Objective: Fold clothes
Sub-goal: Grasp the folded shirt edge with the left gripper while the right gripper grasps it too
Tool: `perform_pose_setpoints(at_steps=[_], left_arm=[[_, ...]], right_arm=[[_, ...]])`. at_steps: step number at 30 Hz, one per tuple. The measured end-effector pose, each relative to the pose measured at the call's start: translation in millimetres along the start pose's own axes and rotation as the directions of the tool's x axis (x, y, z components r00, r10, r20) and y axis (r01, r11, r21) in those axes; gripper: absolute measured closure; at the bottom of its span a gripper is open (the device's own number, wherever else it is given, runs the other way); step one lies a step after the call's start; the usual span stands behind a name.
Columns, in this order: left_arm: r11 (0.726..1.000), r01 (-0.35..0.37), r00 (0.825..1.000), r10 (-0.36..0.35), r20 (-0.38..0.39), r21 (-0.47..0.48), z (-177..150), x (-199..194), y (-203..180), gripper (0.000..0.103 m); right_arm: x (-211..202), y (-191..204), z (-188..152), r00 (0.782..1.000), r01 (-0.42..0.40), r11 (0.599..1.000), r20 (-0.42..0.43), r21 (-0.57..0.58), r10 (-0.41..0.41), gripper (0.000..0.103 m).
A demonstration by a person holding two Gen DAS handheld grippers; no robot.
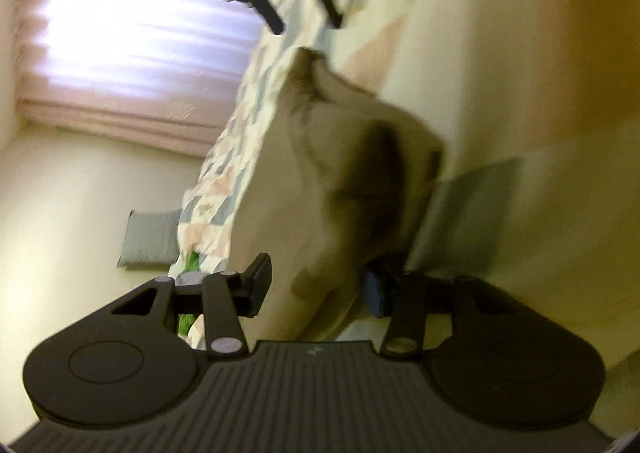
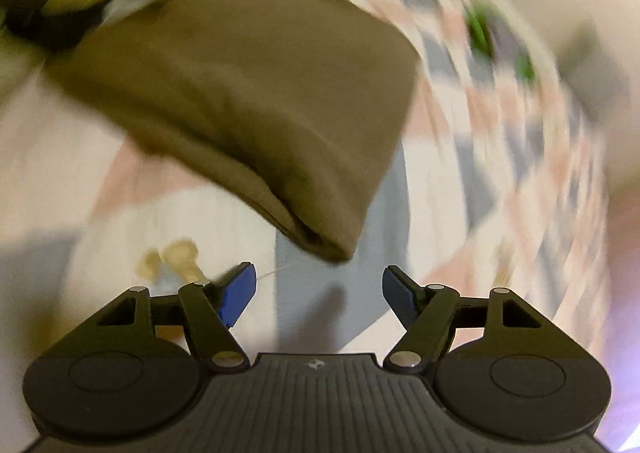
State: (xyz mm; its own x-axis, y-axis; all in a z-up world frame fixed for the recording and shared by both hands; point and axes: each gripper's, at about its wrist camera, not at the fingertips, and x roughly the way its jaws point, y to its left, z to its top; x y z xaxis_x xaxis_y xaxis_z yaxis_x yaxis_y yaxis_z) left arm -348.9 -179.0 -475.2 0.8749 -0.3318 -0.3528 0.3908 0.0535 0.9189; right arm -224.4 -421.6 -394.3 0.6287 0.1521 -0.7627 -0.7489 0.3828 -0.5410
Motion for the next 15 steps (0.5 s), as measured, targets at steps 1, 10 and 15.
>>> perform_pose_setpoints(at_steps=[1,10,15], left_arm=[[1.0,0.0,1.0,0.0,-0.012,-0.017,0,3,2,0.055],[0.997,-0.002,0.999,-0.001,-0.037,-0.072,6,15,2,0.055],[0.982,0.086,0.996,-0.091,-0.024,-0.167,1,11,28,0.087]], right_arm=[[1,7,-3,0.999,0.027,0.995,0.027,-0.092,-0.024,0.032],[44,23,-23,0.969,0.208,0.871,0.215,-0.446,-0.121,0.043],[54,26,-19,0.977,0.169,0.814,0.201,-0.556,-0.066,0.09]])
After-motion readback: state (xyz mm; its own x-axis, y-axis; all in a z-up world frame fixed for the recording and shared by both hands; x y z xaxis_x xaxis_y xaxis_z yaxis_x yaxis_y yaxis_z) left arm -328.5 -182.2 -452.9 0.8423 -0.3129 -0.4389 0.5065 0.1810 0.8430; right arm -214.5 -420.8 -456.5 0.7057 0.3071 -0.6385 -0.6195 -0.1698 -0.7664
